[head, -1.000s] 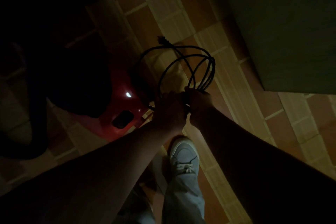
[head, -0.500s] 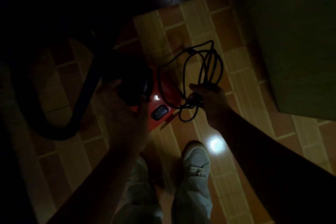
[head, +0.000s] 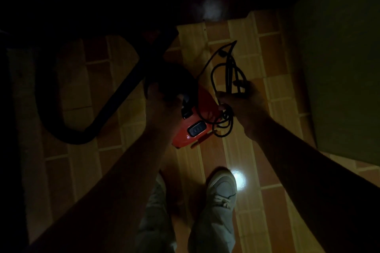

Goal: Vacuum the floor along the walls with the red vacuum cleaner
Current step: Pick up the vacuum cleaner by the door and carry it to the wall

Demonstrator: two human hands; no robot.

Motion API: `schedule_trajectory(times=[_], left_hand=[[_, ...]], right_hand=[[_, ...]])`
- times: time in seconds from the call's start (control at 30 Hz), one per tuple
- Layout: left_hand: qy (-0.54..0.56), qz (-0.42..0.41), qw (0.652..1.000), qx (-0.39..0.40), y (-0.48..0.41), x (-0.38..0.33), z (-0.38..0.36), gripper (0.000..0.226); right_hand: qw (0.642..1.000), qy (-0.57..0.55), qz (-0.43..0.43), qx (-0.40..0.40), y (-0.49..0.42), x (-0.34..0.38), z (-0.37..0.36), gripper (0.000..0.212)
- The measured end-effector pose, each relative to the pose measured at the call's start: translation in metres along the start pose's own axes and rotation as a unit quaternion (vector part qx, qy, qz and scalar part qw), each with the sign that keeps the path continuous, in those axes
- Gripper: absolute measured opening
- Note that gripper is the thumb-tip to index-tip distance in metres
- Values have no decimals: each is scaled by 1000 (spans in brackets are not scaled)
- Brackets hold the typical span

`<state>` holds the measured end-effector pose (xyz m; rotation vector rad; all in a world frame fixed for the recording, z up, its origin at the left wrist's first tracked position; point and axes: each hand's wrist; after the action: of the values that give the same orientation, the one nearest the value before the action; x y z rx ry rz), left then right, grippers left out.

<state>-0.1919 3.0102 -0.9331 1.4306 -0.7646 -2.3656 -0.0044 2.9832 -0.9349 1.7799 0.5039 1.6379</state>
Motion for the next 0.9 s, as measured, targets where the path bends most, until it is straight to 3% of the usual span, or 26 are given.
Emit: schedule_trajectory(times=[0.1,0.17,0.33,0.43,0.6,0.73,0.83,0.9], left_hand=[[12,9,1000,12,-4,5,9,66],[36,7,999,16,-6,13,13,64],[61,-8,997,45,-4,27,11,66],[104,-6,992,67,-2,30,11,65],[39,-105,986,124,3,31,26,62],[-3,-117,979,168,-3,42,49,59],[-69,-157,983,73,-7,44,67,32],[-104,-159,982,-21,-18,52,81,23]], right_hand=[[995,87,-4,49,-1,14,-7,22],[989,133,-1,64,-1,20,-15,24],[984,154,1,92,-1,32,-49,16],[986,131,-2,107,3,30,-75,12],[985,67,-5,156,9,27,-107,18],[988,43,-23,145,0,21,-121,23],[988,54,-95,110,-6,17,-123,32],[988,111,-73,83,-11,7,-123,39]])
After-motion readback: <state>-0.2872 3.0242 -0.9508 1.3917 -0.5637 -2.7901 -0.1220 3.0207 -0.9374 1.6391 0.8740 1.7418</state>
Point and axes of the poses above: each hand's wrist, its own y-axis away from the middle knuckle, its own z-axis out of the back of the hand, x = y × z, and after that the axes turned 10 degrees about x, right-handed
